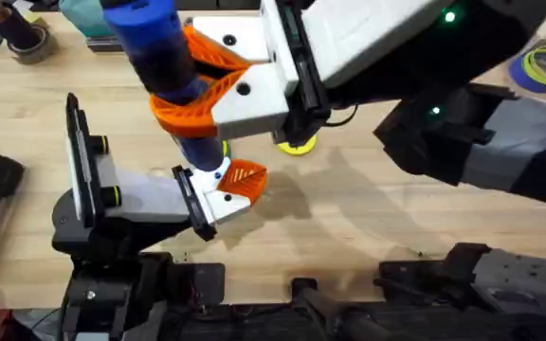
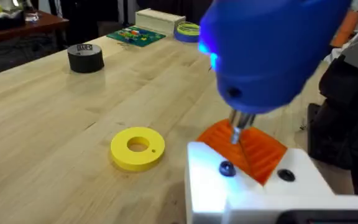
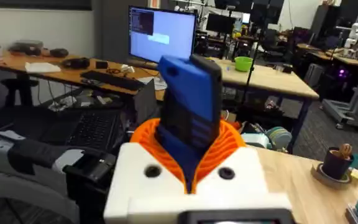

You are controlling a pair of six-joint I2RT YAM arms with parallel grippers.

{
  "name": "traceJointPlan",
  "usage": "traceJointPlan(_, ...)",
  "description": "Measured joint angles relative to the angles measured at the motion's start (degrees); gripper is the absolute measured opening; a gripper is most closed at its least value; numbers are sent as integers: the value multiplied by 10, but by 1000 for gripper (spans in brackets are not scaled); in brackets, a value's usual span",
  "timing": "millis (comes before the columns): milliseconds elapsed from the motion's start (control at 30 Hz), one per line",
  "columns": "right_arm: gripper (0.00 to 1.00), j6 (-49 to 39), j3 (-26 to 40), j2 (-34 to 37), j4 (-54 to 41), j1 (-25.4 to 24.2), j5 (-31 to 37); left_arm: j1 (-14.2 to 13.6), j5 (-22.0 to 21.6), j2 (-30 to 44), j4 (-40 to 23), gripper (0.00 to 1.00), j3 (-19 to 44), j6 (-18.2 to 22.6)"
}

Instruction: Pick up the gripper from the table and insert it into the empty holder that is missing its gripper. Then pick up a screw, insert it into the mounting hole, and use the screwdriver to tighten it. Finally, clean up the table by picking up the vegetable and placing it into the bucket.

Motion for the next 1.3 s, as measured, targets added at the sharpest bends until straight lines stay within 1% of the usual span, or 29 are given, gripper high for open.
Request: traceJointPlan(1300,22,-6,-15,11,1,0,2,0,0,0,0,16,0,0)
